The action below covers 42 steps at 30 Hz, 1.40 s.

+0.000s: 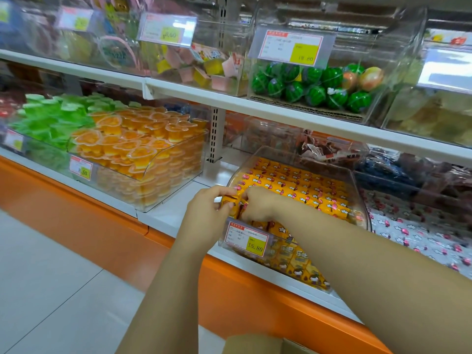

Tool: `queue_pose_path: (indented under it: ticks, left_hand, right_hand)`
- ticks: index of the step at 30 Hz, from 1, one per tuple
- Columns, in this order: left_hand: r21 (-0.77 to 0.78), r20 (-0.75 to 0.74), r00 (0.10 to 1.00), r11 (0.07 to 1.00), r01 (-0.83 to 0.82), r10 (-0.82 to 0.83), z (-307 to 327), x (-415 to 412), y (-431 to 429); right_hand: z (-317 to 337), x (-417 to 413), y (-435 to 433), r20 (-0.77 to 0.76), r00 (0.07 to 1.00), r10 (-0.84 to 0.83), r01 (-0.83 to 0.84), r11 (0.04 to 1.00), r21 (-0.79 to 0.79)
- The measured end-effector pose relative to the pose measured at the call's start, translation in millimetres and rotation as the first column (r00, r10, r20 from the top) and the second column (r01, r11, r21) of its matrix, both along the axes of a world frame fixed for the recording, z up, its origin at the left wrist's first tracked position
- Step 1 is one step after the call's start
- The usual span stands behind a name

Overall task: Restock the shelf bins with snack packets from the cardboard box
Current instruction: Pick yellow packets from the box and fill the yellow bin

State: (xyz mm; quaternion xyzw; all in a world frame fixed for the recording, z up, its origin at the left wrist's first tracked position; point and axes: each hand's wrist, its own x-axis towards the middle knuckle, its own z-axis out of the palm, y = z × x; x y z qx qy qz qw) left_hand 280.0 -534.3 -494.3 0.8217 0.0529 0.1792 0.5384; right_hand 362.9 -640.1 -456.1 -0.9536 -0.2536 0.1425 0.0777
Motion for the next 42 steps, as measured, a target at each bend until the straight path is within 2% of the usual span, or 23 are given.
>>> queue_pose_path:
  ticks: [4, 7, 11, 15, 17, 25, 33, 37, 42]
  left_hand:
    - [-0.035, 0.001, 1.0, 0.999, -0.001, 0.001, 1, -1, 1]
    - [-0.03, 0.001, 1.0, 0.999, -0.013, 0.013, 2, -2, 0]
    - [-0.025, 0.012, 1.0, 0.999, -0.025, 0.025, 1, -1, -4]
    - [-0.02, 0.009, 1.0, 1.0, -0.017, 0.017, 1, -2, -3]
    - [0.009, 0.015, 1.0, 1.0, -0.016, 0.016, 2, -2, -2]
    - [0.129, 0.004, 0.999, 0.991, -0.037, 0.037, 5, -1, 2]
    - [0.165, 0.008, 0.995, 0.982, -0.095, 0.095, 5, -4, 0]
    - [0.248, -0.025, 0.994, 0.964, -0.093, 0.102, 3, -1, 1]
    - [0.349, -0.113, 0.991, 0.937, -0.031, 0.075, -1, 0, 4]
  right_hand:
    - [0, -3, -2, 0.104, 0.993, 0.054, -0.058, 0.998, 0.032]
    - [2, -4, -4, 0.126, 0.989, 0.072, -0.076, 0.997, 0.033]
    - [-2, 1, 0, 0.116, 0.992, 0.044, -0.044, 0.999, 0.001]
    - [-5, 5, -4, 0.074, 0.995, 0.069, -0.074, 0.995, 0.063]
    - [-6, 5, -8, 0.08, 0.992, 0.102, -0.108, 0.99, 0.085]
    - [0, 0, -6, 0.165, 0.972, 0.168, -0.161, 0.985, -0.06]
    - [-12, -4, -13, 0.318, 0.945, 0.08, -0.113, 0.99, 0.087]
    - [-17, -8, -15, 0.386, 0.921, 0.055, -0.111, 0.986, 0.124]
    - [-20, -6, -16, 0.365, 0.926, 0.09, -0.139, 0.984, 0.108]
